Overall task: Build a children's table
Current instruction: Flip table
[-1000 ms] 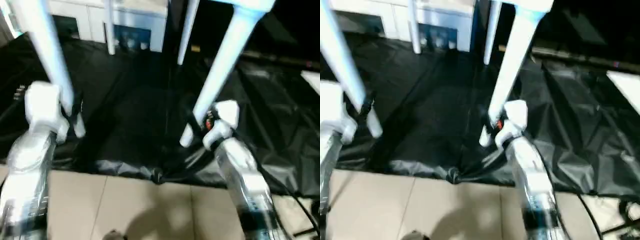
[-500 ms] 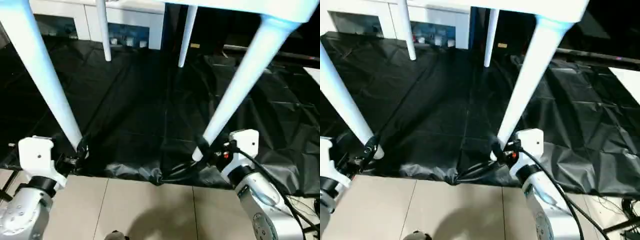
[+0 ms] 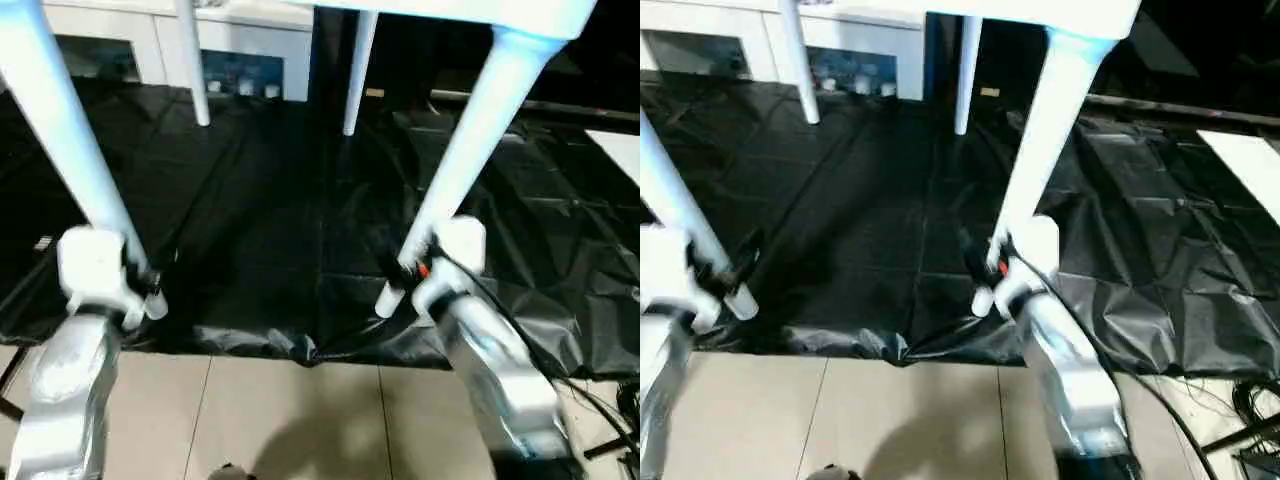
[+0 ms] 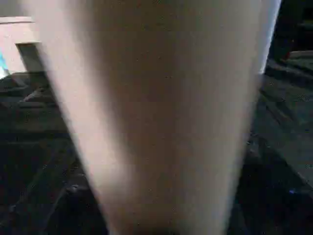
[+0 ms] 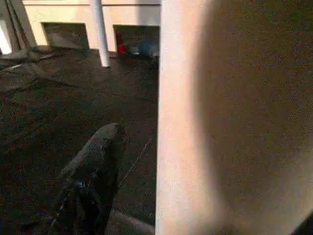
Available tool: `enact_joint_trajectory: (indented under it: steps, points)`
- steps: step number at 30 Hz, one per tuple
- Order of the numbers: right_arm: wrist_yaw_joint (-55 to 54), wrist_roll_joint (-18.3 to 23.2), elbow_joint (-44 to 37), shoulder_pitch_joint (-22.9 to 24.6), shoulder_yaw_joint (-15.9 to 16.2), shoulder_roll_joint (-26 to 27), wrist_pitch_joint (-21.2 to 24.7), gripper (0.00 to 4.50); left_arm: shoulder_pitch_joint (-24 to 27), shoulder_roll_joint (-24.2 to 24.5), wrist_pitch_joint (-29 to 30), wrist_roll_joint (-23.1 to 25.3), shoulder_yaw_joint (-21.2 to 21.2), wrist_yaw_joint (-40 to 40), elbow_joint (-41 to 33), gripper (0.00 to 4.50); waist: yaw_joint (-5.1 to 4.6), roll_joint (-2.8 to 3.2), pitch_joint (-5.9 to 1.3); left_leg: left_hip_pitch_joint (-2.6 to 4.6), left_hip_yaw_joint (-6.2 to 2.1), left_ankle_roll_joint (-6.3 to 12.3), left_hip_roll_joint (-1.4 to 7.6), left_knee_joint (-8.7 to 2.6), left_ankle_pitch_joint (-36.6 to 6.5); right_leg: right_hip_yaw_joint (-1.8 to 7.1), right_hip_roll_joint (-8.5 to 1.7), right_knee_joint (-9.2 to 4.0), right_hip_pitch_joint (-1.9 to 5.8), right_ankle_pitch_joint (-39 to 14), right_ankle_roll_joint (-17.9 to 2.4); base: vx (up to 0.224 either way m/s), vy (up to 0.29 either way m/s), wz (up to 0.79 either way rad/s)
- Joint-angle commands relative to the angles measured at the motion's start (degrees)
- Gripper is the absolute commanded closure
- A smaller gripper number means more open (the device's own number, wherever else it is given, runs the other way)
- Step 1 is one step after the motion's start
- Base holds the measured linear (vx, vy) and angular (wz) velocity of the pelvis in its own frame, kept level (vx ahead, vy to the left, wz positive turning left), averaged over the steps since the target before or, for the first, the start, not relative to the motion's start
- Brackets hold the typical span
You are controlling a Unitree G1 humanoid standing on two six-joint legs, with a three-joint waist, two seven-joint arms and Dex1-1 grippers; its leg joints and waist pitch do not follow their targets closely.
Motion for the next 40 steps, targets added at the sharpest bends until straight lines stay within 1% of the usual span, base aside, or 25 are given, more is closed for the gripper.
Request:
enact_joint_trajectory:
  steps: [1, 3, 6, 7, 8, 10, 12, 14, 15, 16, 18, 20, 21, 23, 25, 26, 27, 28, 30, 31, 32, 35, 36, 37, 40]
  points:
    - [-1.24, -1.44, 4.98, -2.47, -0.5, 0.01, -1.4, 1.32, -2.69, 0.56, -0.27, 1.16, -0.51, 1.56, 4.12, 1.66, -0.18, 1.28, -3.23, 1.96, -0.86, -4.58, 1.58, -4.03, -17.83, 1.49, -2.97, -3.92, 0.67, -5.66, -5.38, 0.0, 0.0, 0.0]
    - [-1.5, -0.81, 7.64, -4.23, -1.26, 0.7, -2.24, 1.32, -4.85, 1.0, -1.03, 1.64, -0.58, 2.31, 7.2, 1.88, -0.15, 1.5, -3.22, 2.08, -0.81, -4.57, 1.53, -3.96, -18.34, 1.56, -3.08, -3.97, 0.58, -6.85, -5.77, 0.0, 0.0, 0.0]
    - [-1.56, -0.55, 11.67, -6.73, -1.71, 1.2, -4.13, 1.32, -7.34, 1.55, -2.52, 1.95, -0.84, 2.49, 11.03, 1.88, -0.12, 1.47, -3.21, 2.02, -0.83, -4.57, 1.56, -4.02, -18.44, 1.53, -3.18, -4.0, 0.65, -7.64, -5.98, 0.0, 0.0, 0.0]
    - [-1.89, -1.06, 13.82, -7.96, -1.75, 1.27, -5.3, 1.32, -8.36, 1.76, -3.19, 2.48, -0.99, 2.9, 12.83, 1.88, -0.09, 1.62, -3.27, 2.1, -0.84, -4.68, 1.6, -4.0, -18.31, 1.52, -3.19, -3.91, 0.62, -7.29, -6.21, 0.0, 0.0, 0.0]
    - [-1.82, -1.18, 16.14, -9.47, -1.87, 1.49, -6.51, 1.32, -9.58, 2.0, -4.25, 2.72, -1.14, 2.89, 15.22, 1.88, -0.09, 1.41, -3.3, 2.2, -0.79, -4.61, 1.58, -3.97, -18.69, 1.5, -3.21, -4.0, 0.58, -7.72, -6.35, 0.0, 0.0, 0.0]
    - [-1.67, -1.5, 18.71, -11.42, -1.72, 1.74, -7.86, 1.32, -10.99, 2.49, -6.26, 2.72, -1.34, 2.18, 18.51, 1.88, -0.04, 1.72, -3.4, 2.16, -0.92, -4.88, 1.52, -3.99, -18.9, 1.48, -3.39, -3.95, 0.67, -8.63, -6.57, 0.0, 0.0, 0.0]
    - [-1.19, -1.57, 18.6, -11.48, -1.45, 1.59, -8.21, 1.32, -10.69, 2.4, -5.83, 1.89, -1.19, 1.38, 18.26, 1.88, 0.04, 1.71, -3.41, 2.15, -0.91, -4.95, 1.76, -4.04, -18.41, 1.46, -3.42, -3.84, 0.71, -7.44, -6.79, 0.0, 0.0, 0.0]
    - [0.05, -0.97, 17.01, -10.65, -1.36, 1.28, -8.14, 1.32, -8.83, 1.44, -4.66, -2.11, -0.25, -1.82, 15.49, 1.88, 0.07, 1.67, -3.52, 2.0, -0.81, -4.59, 1.75, -3.95, -16.57, 1.37, -3.27, -3.45, 0.9, -4.01, -7.71, 0.0, 0.0, 0.0]
    - [0.74, -0.2, 15.74, -9.82, -1.6, 1.19, -7.86, 1.03, -7.75, 1.15, -4.94, -2.49, 0.03, -1.67, 14.26, 1.6, 0.15, 1.69, -3.58, 2.07, -0.79, -4.55, 1.76, -3.86, -16.33, 1.36, -3.33, -3.31, 0.93, -3.41, -8.0, 0.0, 0.0, 0.0]
    - [0.88, 0.57, 14.23, -8.75, -2.05, 1.27, -7.76, 0.96, -6.44, 0.8, -5.65, -3.3, 0.44, -1.96, 12.97, 1.53, 0.2, 1.45, -3.53, 1.98, -0.71, -4.11, 1.86, -3.87, -16.0, 1.36, -3.29, -3.33, 1.04, -2.32, -8.24, 0.0, 0.0, 0.0]
    - [0.49, 2.9, 9.97, -5.27, -3.52, 1.65, -7.53, 0.96, -2.56, -0.06, -7.37, -4.88, 1.61, -1.78, 9.6, 1.53, 0.38, 1.41, -3.65, 1.79, -0.63, -2.7, 1.94, -3.69, -13.86, 1.39, -3.28, -3.13, 1.32, 1.49, -8.36, 0.0, 0.0, 0.0]
    - [0.33, 3.19, 8.0, -3.71, -3.47, 1.56, -7.34, 0.7, -1.01, -0.39, -7.83, -5.58, 1.99, -1.8, 8.02, 1.26, 0.42, 1.41, -3.56, 1.78, -0.57, -2.19, 1.84, -3.73, -13.69, 1.32, -3.13, -3.19, 1.27, 1.47, -8.42, 0.0, 0.0, 0.0]
    - [0.24, 3.39, 5.75, -2.08, -3.27, 1.47, -6.92, 0.7, 0.61, -0.78, -7.91, -6.35, 2.36, -1.87, 6.13, 1.26, 0.42, 1.39, -3.54, 1.86, -0.56, -2.16, 1.84, -3.74, -14.28, 1.32, -3.11, -3.29, 1.25, 0.56, -8.31, 0.0, 0.0, 0.0]
    - [0.18, 3.52, 3.26, -0.35, -2.94, 1.35, -6.23, 0.54, 2.35, -1.16, -7.73, -7.13, 2.76, -1.96, 3.93, 1.1, 0.32, 1.43, -3.18, 1.96, -0.59, -2.6, 1.97, -4.07, -17.59, 1.38, -3.13, -3.83, 0.97, -4.51, -7.72, 0.0, 0.0, 0.0]
    - [-0.31, 2.82, -2.59, 3.4, -1.78, 0.64, -3.3, 0.41, 6.27, -1.63, -6.84, -7.67, 3.67, -1.58, -1.18, 1.1, 0.26, 1.41, -2.71, 2.01, -0.78, -3.34, 2.18, -4.48, -22.16, 1.51, -3.21, -4.43, 0.64, -11.56, -6.53, 0.0, 0.0, 0.0]
    - [-0.31, 2.82, -2.59, 3.4, -1.78, 0.64, -3.3, 0.15, 6.27, -1.63, -6.84, -7.67, 3.67, -1.58, -1.18, 0.79, 0.14, 1.42, -2.65, 2.12, -0.9, -3.76, 2.12, -4.52, -23.97, 1.57, -3.14, -4.64, 0.43, -14.4, -5.81, 0.0, 0.0, 0.0]
    - [-0.78, 1.89, -4.76, 4.91, -1.29, 0.24, -2.42, 0.1, 7.93, -1.84, -6.58, -7.32, 4.24, -0.99, -3.02, 0.73, 0.03, 1.64, -2.54, 2.19, -0.9, -4.04, 2.05, -4.54, -24.89, 1.61, -3.04, -4.78, 0.21, -15.67, -5.47, 0.0, 0.0, 0.0]
    - [-1.08, 1.23, -7.97, 7.24, -0.69, -0.48, -0.75, 0.1, 10.55, -1.93, -6.43, -7.16, 4.81, -0.11, -5.59, 0.73, -0.05, 1.39, -2.37, 2.09, -1.02, -4.41, 1.98, -4.61, -26.49, 1.67, -3.12, -5.16, 0.17, -18.93, -4.24, 0.0, 0.0, 0.0]
    - [-0.44, 1.32, -11.12, 10.05, -0.09, -1.61, 0.43, 0.1, 13.73, -2.33, -5.04, -7.66, 5.43, 0.26, -8.22, 0.73, -0.07, 1.43, -2.11, 2.06, -1.11, -4.58, 2.03, -4.72, -27.95, 1.69, -3.2, -5.52, 0.06, -21.61, -3.36, 0.0, 0.0, 0.0]
    - [0.41, 2.06, -14.61, 13.49, 0.26, -2.96, 1.97, 0.1, 17.45, -2.95, -4.34, -8.14, 5.72, 0.4, -11.33, 0.73, -0.07, 1.35, -2.06, 2.29, -1.2, -4.74, 2.01, -4.64, -29.38, 1.73, -3.2, -5.77, -0.13, -24.19, -2.55, 0.0, 0.0, 0.0]
    - [0.84, 2.58, -16.22, 15.21, 0.18, -3.52, 2.67, 0.1, 19.27, -3.52, -3.22, -8.6, 5.52, 0.66, -13.18, 0.73, -0.23, 1.22, -1.7, 2.39, -1.14, -4.65, 1.88, -4.56, -31.35, 1.83, -3.12, -6.42, -0.67, -26.94, -1.91, 0.0, 0.0, 0.0]
    - [1.99, 3.38, -18.97, 19.1, -0.36, -4.87, 4.12, 0.1, 23.6, -5.04, -0.57, -7.78, 2.67, 1.71, -18.34, 0.73, -0.29, 1.04, -1.65, 2.46, -1.41, -4.29, 1.76, -4.44, -32.77, 1.79, -3.08, -6.83, -0.99, -29.91, -0.88, 0.0, 0.0, 0.0]
    - [2.25, 3.47, -19.18, 19.89, -0.52, -5.17, 4.26, 0.1, 24.41, -5.69, -0.65, -6.79, 1.53, 2.37, -19.46, 0.73, -0.3, 1.04, -1.62, 2.6, -1.43, -4.31, 1.75, -4.35, -33.26, 1.78, -3.07, -6.96, -1.2, -30.87, -0.69, 0.0, 0.0, 0.0]
    - [2.32, 3.5, -19.3, 20.37, -0.52, -5.42, 4.48, 0.1, 24.75, -6.43, -1.41, -5.11, 0.69, 3.48, -20.09, 0.73, -0.37, 0.98, -1.44, 2.47, -1.66, -4.37, 1.83, -4.41, -33.93, 1.69, -3.18, -7.18, -1.09, -32.08, -0.38, 0.0, 0.0, 0.0]
    - [1.94, 3.65, -19.31, 20.57, -0.36, -5.65, 5.19, 0.1, 24.26, -6.84, -2.51, -0.4, -1.71, 5.87, -20.98, 0.73, -0.64, 0.84, -1.23, 2.56, -1.81, -4.37, 1.47, -4.1, -34.77, 1.5, -3.13, -7.82, -1.41, -36.2, 1.1, 0.0, 0.0, 0.0]
